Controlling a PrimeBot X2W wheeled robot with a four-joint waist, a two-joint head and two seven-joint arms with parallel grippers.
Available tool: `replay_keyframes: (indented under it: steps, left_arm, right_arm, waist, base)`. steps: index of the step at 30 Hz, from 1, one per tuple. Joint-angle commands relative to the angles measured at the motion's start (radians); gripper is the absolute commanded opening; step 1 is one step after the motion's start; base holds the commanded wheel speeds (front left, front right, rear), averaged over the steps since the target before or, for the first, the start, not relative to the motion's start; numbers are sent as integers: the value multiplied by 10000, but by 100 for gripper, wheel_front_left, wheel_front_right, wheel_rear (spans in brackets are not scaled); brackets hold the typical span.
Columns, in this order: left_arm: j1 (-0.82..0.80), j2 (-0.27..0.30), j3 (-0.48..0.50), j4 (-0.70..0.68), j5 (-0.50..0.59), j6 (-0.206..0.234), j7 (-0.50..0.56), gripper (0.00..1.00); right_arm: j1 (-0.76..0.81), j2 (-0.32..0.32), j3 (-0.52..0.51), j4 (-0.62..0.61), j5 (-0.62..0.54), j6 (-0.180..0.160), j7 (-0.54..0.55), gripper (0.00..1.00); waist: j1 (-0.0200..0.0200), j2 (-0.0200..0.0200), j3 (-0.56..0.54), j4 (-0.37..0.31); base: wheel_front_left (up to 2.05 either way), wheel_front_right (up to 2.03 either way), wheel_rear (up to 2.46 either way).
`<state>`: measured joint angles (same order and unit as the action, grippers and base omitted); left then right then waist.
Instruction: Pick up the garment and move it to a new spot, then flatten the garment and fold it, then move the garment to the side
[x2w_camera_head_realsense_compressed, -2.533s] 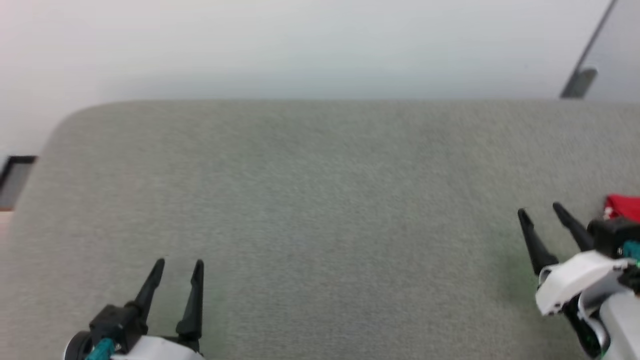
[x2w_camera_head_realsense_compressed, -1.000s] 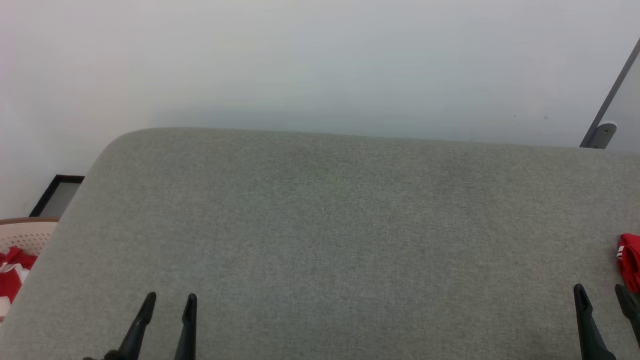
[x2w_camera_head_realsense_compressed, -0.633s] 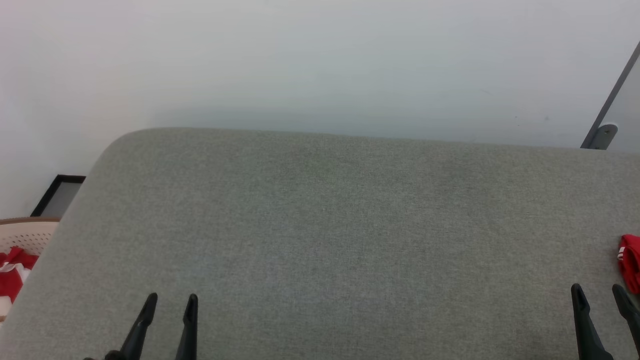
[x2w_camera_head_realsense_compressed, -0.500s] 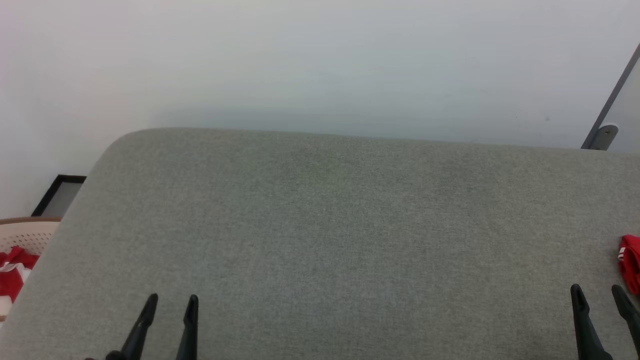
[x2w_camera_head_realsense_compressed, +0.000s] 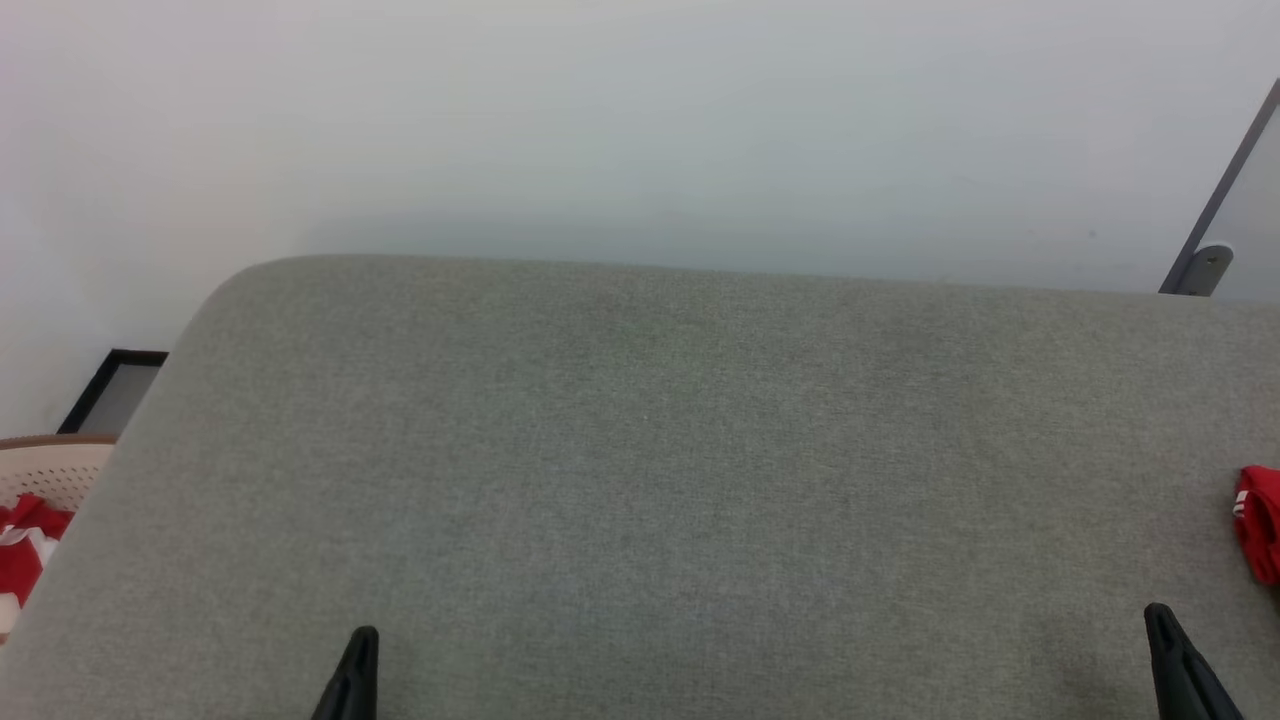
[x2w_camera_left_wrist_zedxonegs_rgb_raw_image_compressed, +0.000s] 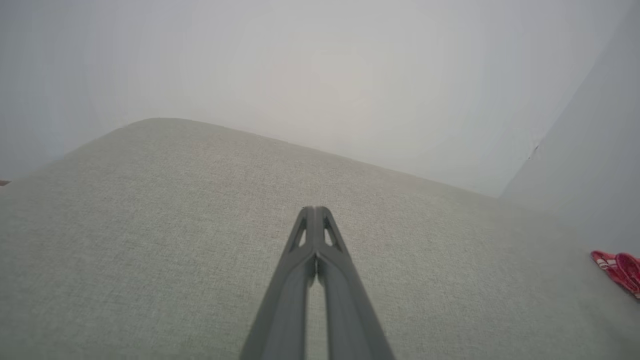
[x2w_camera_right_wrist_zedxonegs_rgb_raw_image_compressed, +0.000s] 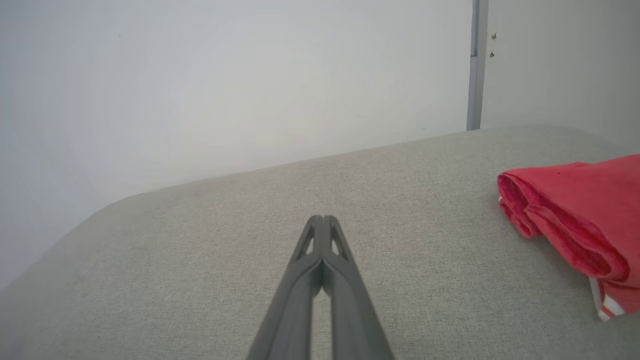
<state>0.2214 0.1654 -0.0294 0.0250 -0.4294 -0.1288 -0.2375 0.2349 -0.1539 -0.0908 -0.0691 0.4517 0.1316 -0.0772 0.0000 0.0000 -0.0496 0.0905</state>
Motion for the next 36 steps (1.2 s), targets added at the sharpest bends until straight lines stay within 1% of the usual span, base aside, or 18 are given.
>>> replay_keyframes:
  steps: [1, 18, 36]
  left_arm:
    - [-285, 58, 62, -88, -341, 12, 37, 0]
    - [-1000, -94, 212, 478, -3087, -6, 694, 0]
    - [-1593, -261, 395, 892, -5431, -12, 1307, 0]
  right_arm:
    - [-299, -48, -31, -69, 379, -1, 36, 0]
    - [-1029, 158, -29, 651, 2964, -3, 419, 0]
    - [-1661, 352, -48, 1279, 5215, -6, 771, 0]
  waist:
    - [0, 0, 5, -8]
    - [0, 0, 79, -137]
    - [0, 0, 159, -274]
  base:
    - [0, 0, 0]
    - [0, 0, 0]
    - [0, 0, 0]
